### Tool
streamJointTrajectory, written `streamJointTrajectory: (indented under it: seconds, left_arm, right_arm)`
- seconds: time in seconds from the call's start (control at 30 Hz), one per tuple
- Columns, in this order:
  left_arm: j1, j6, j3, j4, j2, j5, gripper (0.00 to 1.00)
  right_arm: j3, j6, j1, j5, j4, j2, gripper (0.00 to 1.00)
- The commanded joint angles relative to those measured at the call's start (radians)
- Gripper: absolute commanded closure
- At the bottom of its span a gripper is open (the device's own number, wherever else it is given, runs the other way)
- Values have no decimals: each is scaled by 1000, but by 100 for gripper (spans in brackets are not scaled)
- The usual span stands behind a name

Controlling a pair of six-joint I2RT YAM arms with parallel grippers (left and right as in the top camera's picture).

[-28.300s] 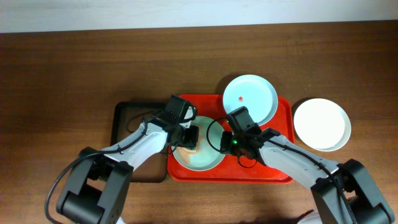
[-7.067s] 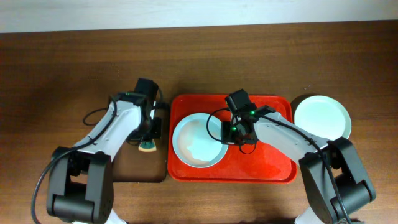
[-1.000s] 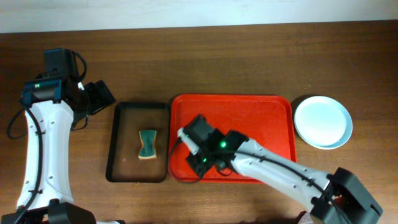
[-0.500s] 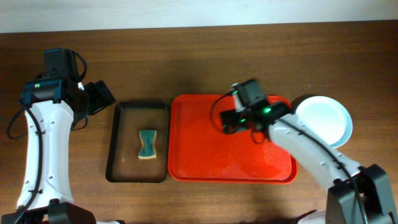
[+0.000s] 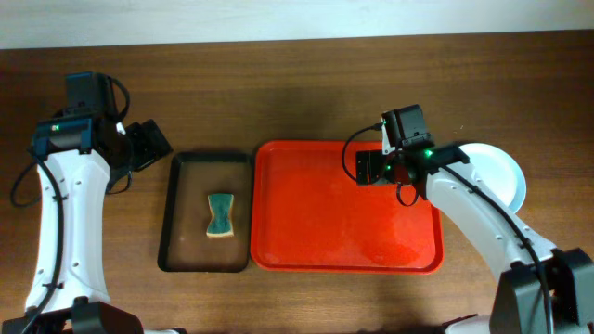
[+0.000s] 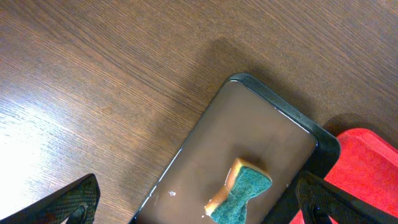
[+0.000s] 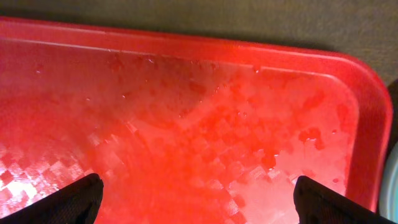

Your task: Clean dirty plates on tray and stack at the side

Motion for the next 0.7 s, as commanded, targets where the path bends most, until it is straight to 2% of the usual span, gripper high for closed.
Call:
streamJointTrajectory:
  seconds: [0.0, 0.07, 0.1, 0.27, 0.37, 0.47, 0.57, 0.6, 0.63, 0.67]
  left_arm:
    - [3, -9, 8, -1, -21, -7, 1]
    - [3, -9, 8, -1, -22, -7, 1]
    - [3, -9, 8, -1, -21, -7, 1]
    - [3, -9, 8, -1, -22, -7, 1]
    - [3, -9, 8, -1, -22, -7, 1]
    - [3, -9, 8, -1, -21, -7, 1]
    - [3, -9, 8, -1, -21, -7, 1]
    - [3, -9, 8, -1, -21, -7, 1]
    - [3, -9, 8, -1, -21, -7, 1]
    - [3, -9, 8, -1, -21, -7, 1]
  right_arm:
    - [14, -6, -3, 9, 0, -128, 1]
    - [14, -6, -3, 10, -1, -236, 1]
    - [14, -6, -3, 36, 8, -366, 2]
    - [-6, -6, -3, 31, 3, -747, 2]
    - [-93, -6, -3, -12, 3, -1127, 2]
    - [-198, -6, -3, -18, -8, -1414, 2]
    - [-319, -6, -3, -18, -3, -1574, 1]
    - [-352, -2, -3, -18, 18, -1574, 1]
    - [-390, 1, -4, -17, 87, -1575, 2]
    - [-454, 1, -4, -4, 250, -1576, 2]
